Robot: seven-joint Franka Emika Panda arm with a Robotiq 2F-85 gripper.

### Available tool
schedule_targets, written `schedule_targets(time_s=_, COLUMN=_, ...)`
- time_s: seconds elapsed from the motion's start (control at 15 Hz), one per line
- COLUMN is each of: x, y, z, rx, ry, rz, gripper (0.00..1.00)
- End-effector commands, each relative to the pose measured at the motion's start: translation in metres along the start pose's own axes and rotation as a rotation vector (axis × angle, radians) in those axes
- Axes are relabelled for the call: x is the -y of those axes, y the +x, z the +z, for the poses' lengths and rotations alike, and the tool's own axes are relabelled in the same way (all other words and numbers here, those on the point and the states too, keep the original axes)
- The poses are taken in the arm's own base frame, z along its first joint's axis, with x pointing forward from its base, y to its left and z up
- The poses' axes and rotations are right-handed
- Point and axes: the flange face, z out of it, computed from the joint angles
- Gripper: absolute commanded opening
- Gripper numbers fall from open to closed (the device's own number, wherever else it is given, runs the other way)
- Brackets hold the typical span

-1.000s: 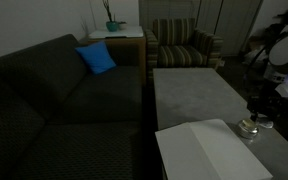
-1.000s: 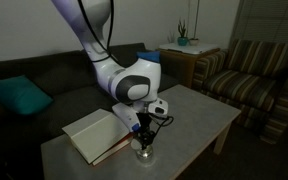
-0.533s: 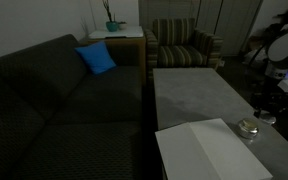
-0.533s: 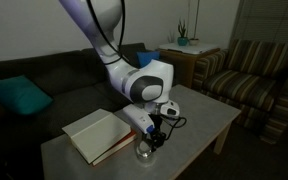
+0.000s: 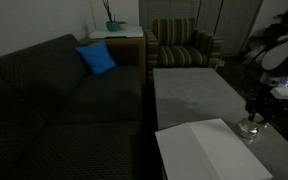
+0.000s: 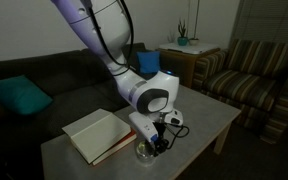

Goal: Remove the lid from the bottle, put the lid on the table, pick up the lid and put it back on the bottle

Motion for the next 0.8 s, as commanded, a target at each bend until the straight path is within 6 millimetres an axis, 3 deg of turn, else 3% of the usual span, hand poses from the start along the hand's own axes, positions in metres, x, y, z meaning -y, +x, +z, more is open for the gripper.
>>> schedule_targets(time_s=0.0, x=-0.004, y=0.005, z=-0.01, rx=-0.019, ry=0.027, rz=0.013, gripper=0.44)
schedule_targets(time_s=0.33, x=0.004, y=0.006, z=-0.039, rx=-0.034, ry=0.014, rz=-0.002, gripper=0.44)
schedule_targets(time_s=0.73, x=0.026, y=0.014, z=-0.033, rx=0.023, ry=0.105, rz=-0.092, gripper=0.44)
